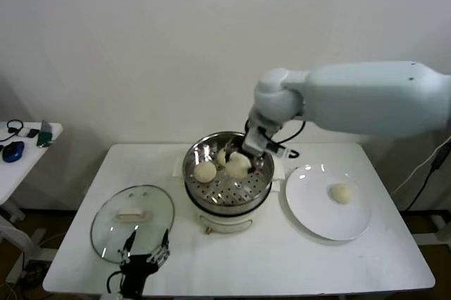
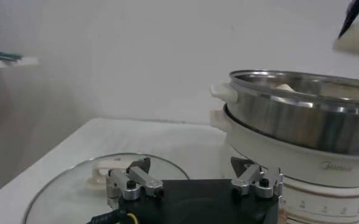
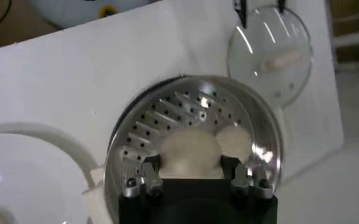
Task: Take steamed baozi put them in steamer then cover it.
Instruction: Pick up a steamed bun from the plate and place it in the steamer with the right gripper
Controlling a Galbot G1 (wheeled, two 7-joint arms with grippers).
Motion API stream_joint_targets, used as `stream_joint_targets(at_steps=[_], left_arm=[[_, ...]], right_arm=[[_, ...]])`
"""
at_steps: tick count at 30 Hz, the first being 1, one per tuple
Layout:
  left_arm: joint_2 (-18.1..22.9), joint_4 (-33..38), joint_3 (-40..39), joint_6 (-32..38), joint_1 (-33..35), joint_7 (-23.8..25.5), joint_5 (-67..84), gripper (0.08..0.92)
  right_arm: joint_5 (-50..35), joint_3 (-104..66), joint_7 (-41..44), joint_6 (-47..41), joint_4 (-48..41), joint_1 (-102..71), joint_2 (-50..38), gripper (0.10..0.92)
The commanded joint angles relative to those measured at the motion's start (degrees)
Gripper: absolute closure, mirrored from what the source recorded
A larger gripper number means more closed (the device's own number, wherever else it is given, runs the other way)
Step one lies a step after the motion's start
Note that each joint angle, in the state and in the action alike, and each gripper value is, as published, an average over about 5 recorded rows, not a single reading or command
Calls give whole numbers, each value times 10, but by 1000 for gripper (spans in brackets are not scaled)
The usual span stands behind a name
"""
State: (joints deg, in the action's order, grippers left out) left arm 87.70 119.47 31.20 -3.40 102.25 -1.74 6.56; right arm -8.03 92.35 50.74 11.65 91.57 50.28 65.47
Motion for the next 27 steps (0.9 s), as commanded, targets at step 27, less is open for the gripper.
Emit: stream_joint_targets(at_steps=[27], left_arm=[[0,5,-1,5,7,-1,-4,177]], right_arm=[[-26,-13,44,92,-94,-7,-13,215]])
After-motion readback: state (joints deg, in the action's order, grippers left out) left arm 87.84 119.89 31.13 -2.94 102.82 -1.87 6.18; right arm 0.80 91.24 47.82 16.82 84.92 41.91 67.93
